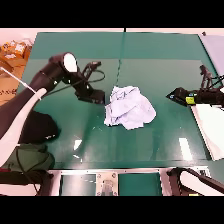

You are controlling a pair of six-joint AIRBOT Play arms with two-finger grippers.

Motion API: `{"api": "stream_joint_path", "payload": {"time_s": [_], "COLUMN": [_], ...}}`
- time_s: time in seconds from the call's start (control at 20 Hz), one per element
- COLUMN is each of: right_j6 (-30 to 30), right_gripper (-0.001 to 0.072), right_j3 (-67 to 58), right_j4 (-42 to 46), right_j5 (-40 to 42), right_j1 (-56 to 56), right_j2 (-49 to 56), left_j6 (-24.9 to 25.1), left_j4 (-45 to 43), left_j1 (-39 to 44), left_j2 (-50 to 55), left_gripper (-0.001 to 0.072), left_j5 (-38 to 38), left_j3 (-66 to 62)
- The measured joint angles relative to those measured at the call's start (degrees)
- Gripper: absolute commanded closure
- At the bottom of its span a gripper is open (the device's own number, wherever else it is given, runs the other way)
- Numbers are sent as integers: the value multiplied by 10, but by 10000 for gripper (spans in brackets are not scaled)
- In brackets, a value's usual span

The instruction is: Fold the shirts.

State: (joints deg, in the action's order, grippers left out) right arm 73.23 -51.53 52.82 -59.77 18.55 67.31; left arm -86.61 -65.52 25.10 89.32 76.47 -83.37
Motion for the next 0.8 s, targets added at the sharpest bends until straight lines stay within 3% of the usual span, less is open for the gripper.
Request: {"api": "stream_joint_path", "payload": {"time_s": [0.2, 0.25, 0.3, 0.4, 0.45, 0.65, 0.7, 0.8], "right_j6": [1, 1, 2, 2, 1, 1, 0, -9], "right_gripper": [303, 288, 285, 285, 285, 292, 337, 583], "right_j3": [0, 0, 0, 1, 2, 11, 11, 12], "right_j4": [2, 2, 2, 2, 2, 0, -10, -37], "right_j5": [0, 0, -2, -4, -6, -8, -9, -7], "right_j1": [2, 2, 2, -2, -6, -37, -48, -69], "right_j2": [68, 82, 94, 112, 118, 148, 157, 177], "left_j6": [19, 24, 27, 34, 40, 61, 64, 68], "left_j4": [77, 99, 115, 143, 151, 166, 165, 162], "left_j1": [19, 28, 35, 49, 54, 52, 47, 31], "left_j2": [17, 25, 31, 40, 43, 47, 47, 40], "left_gripper": [-13, 70, 222, 625, 685, 685, 686, 686], "left_j5": [-125, -160, -189, -247, -268, -296, -293, -278], "left_j3": [88, 100, 109, 119, 123, 129, 130, 130]}}
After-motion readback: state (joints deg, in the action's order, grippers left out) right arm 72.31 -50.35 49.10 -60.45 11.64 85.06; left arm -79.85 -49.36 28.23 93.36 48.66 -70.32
